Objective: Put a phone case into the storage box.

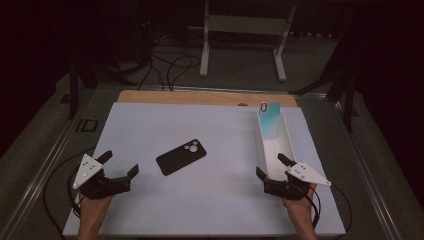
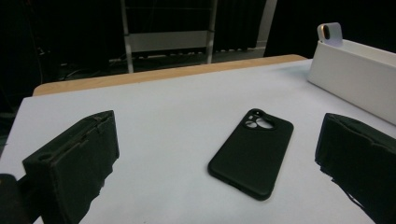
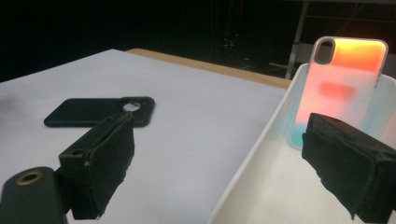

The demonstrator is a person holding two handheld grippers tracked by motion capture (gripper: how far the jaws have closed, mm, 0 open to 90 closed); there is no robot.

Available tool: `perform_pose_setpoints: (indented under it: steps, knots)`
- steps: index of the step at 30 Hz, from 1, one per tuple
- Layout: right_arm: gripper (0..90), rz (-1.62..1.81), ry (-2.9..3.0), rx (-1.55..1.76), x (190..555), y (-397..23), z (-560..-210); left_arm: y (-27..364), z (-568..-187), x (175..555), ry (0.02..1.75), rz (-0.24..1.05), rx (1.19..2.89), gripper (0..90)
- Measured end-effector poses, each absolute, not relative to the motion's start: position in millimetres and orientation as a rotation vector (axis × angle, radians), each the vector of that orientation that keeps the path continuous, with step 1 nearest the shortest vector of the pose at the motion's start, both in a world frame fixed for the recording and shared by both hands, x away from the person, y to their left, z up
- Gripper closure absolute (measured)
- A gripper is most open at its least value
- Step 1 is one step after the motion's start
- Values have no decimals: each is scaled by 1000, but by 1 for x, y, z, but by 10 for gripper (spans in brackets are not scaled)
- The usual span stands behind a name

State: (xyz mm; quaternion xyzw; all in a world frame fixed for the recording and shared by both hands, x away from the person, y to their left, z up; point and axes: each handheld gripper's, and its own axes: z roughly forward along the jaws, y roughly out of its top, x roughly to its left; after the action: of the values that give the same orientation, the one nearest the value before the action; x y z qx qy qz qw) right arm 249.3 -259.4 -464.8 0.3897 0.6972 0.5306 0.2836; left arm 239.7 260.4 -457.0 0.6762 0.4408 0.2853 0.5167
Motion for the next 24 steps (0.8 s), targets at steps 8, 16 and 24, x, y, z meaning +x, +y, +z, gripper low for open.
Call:
perform_pose_setpoints:
  steps: [8, 16, 24]
  knots:
    - [95, 1391, 1881, 1037, 249, -259, -466, 264, -455, 242, 1036, 627, 1663, 3]
    - [95, 1396, 1899, 1047, 251, -260, -465, 262, -450, 251, 1024, 605, 1710, 3]
    - [95, 1402, 1910, 1044, 251, -259, -464, 253, -449, 268, 1013, 585, 1780, 3]
